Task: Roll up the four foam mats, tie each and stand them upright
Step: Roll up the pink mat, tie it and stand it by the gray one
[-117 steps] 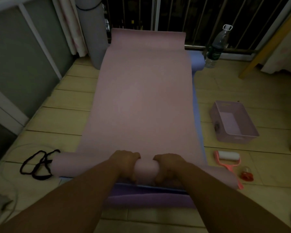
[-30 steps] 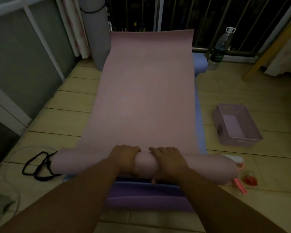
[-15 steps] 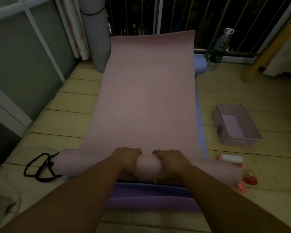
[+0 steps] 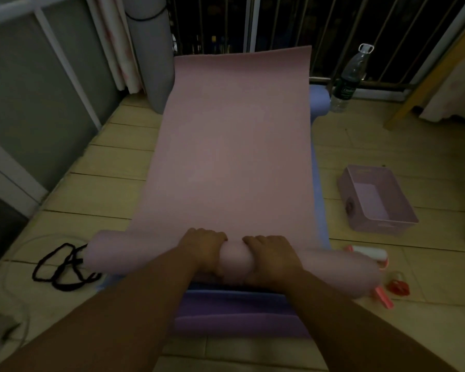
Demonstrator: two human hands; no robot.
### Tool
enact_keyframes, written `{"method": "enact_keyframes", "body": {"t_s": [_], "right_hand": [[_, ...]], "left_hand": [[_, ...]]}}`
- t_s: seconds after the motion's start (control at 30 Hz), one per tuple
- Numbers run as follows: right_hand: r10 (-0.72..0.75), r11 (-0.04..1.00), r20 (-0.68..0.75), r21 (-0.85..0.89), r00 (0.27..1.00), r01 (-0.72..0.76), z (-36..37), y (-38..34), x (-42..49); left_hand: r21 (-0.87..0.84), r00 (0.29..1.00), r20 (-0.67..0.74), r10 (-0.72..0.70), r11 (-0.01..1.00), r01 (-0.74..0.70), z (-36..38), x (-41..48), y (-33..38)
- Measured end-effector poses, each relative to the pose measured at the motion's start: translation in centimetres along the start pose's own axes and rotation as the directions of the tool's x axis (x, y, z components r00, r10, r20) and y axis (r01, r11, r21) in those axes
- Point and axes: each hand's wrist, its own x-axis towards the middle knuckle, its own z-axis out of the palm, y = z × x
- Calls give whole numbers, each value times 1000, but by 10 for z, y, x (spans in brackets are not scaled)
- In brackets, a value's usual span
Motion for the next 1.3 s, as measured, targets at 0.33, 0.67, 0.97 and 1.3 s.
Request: {"method": "enact_keyframes", "body": {"t_s": [0.33, 0.67, 0.97, 1.3], "right_hand": [[88, 995, 117, 38, 989, -93, -9, -6, 11], [85, 995, 89, -61, 992, -80, -21, -9, 12], [7, 997, 9, -75, 1000, -6, -25, -12, 5], [56, 995, 166, 67, 985, -67, -27, -5, 12]], "left_hand": [[109, 992, -100, 81, 992, -70, 5, -3, -2], [-1, 996, -87, 27, 1000, -28, -2, -5, -5], [-10, 998, -52, -23, 1000, 22, -11, -5, -10], [73, 988, -149, 45, 997, -34, 7, -11, -8]]}}
